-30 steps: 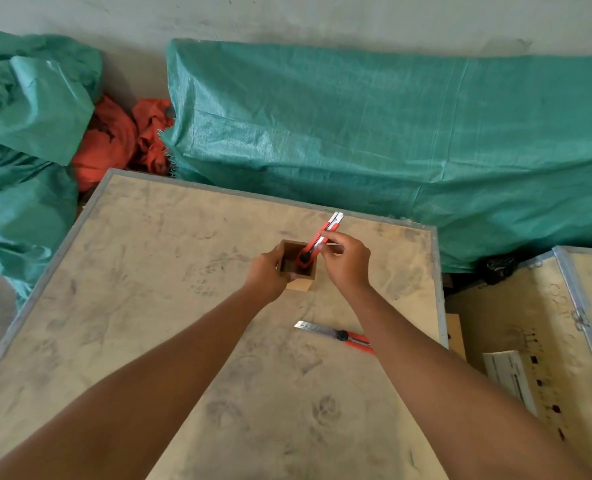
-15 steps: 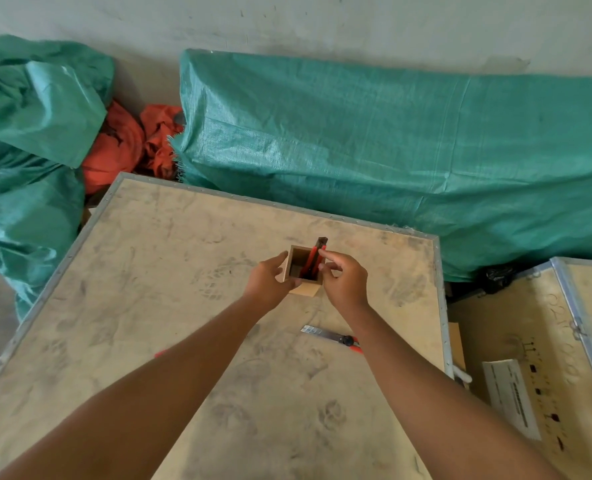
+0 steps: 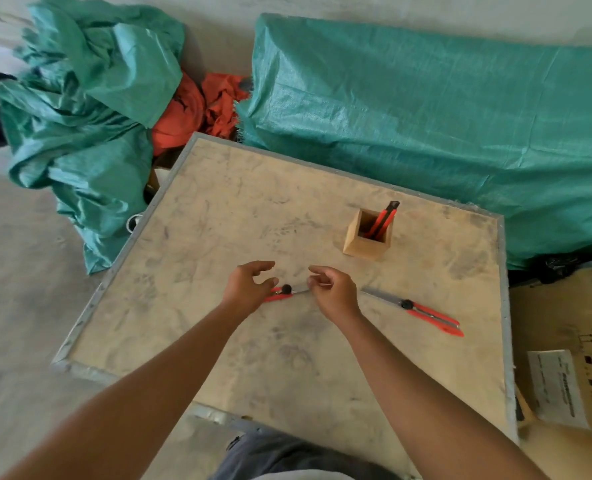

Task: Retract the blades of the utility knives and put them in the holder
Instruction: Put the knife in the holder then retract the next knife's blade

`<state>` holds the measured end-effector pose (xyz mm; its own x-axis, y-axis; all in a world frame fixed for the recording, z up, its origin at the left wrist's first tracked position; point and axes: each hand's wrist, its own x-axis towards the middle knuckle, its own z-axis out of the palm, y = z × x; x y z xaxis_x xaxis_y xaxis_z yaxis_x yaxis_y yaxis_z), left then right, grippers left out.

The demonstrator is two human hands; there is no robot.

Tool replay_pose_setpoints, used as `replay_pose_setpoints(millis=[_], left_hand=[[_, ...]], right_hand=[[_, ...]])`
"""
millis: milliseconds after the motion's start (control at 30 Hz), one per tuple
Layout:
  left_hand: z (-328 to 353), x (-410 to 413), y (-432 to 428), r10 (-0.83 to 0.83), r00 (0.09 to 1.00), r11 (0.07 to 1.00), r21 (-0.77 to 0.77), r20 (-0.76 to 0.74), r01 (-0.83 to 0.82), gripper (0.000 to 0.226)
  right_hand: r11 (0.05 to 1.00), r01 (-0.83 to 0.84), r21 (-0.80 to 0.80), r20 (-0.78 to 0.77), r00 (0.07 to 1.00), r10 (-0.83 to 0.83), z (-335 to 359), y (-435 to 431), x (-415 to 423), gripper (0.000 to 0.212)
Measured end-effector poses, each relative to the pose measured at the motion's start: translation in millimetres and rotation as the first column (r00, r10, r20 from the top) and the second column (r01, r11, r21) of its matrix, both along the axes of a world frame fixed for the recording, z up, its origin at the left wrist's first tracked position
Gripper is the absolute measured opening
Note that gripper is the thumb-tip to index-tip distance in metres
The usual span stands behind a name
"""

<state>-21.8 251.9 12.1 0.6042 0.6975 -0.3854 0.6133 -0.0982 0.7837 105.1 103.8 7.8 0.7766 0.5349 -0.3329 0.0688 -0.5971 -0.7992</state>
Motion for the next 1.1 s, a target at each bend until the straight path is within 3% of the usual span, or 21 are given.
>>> replay_pose_setpoints(millis=[200, 300, 367, 567, 700, 867, 1100], left_hand=[[-29, -41, 7, -0.136, 0.936, 0.962, 0.182, -0.324, 0.203, 0.053], [-38, -50, 8, -0.191, 0.916, 0.931, 0.231, -0.352, 0.283, 0.048], [-41, -53, 8, -0.229, 0.910, 0.910, 0.255, -0.347, 0.327, 0.038], [-46, -64, -1, -0.261, 0.937, 0.926, 0.215, -0.233, 0.311, 0.028], [-38, -67, -10, -0.209, 0.976, 0.955, 0.200, -0.067, 0.218, 0.031], [-7, -64, -16, -0.185, 0.982, 0.962, 0.210, 0.026, 0.175, 0.040], [50, -53, -25, -0.303, 0.933, 0.949, -0.025, 0.194, 0.313, 0.054]], right_hand=[[0.990, -0.004, -0.143, -0.217, 0.976, -0.028, -29, 25, -42, 0.051], [0.989, 0.020, -0.147, -0.245, 0.968, -0.056, -41, 30, -51, 0.055], [0.989, 0.090, -0.120, -0.292, 0.949, -0.122, -38, 32, -54, 0.046], [0.962, 0.265, -0.060, -0.360, 0.894, -0.269, -31, 31, -59, 0.026], [0.942, 0.329, 0.058, -0.407, 0.870, -0.279, -15, 33, -53, 0.022], [0.960, 0.243, 0.142, -0.310, 0.932, -0.190, 23, 35, -32, 0.021], [0.971, 0.083, 0.225, -0.224, 0.974, -0.031, 89, 19, 9, 0.019]])
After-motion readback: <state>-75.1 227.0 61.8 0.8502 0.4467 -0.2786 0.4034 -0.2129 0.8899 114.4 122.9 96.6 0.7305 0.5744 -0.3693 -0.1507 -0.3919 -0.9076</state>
